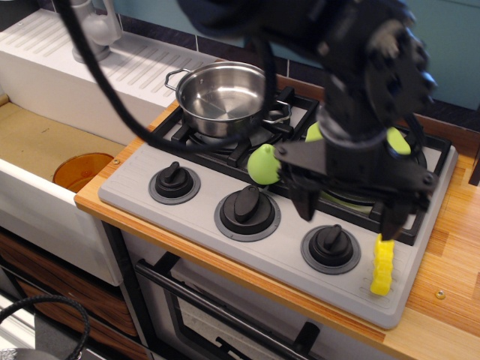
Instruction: Put fry on plate and smallpear in pot or pan on stove
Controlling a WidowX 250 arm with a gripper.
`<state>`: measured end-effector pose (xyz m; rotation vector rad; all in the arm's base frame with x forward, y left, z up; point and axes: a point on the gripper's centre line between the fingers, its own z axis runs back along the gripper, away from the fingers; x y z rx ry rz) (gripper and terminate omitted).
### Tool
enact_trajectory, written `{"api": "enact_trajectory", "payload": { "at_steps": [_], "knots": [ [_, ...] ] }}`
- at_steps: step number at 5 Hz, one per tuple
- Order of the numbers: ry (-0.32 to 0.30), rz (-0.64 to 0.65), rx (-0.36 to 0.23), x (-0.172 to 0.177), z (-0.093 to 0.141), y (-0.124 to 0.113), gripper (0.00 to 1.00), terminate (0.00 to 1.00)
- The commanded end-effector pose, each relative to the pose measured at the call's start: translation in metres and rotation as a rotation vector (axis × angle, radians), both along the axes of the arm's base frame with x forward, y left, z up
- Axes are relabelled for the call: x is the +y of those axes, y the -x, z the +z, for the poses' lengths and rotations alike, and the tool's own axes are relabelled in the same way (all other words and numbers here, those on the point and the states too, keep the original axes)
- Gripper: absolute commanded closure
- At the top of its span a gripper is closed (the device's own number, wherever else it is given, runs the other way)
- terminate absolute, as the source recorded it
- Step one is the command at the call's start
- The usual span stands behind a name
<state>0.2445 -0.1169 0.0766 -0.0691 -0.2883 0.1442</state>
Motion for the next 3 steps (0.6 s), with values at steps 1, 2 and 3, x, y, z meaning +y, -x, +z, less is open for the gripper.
{"api": "enact_trajectory", "payload": {
  "at_steps": [1,2,3],
  "knots": [
    [0.012,0.027,-0.056,-0.025,-0.009,0.002,0.0,0.0],
    [0.015,0.033,-0.08,-0.036,-0.019,0.003,0.0,0.0],
    [0.02,0.04,-0.101,-0.045,-0.028,0.002,0.0,0.0]
  ]
}}
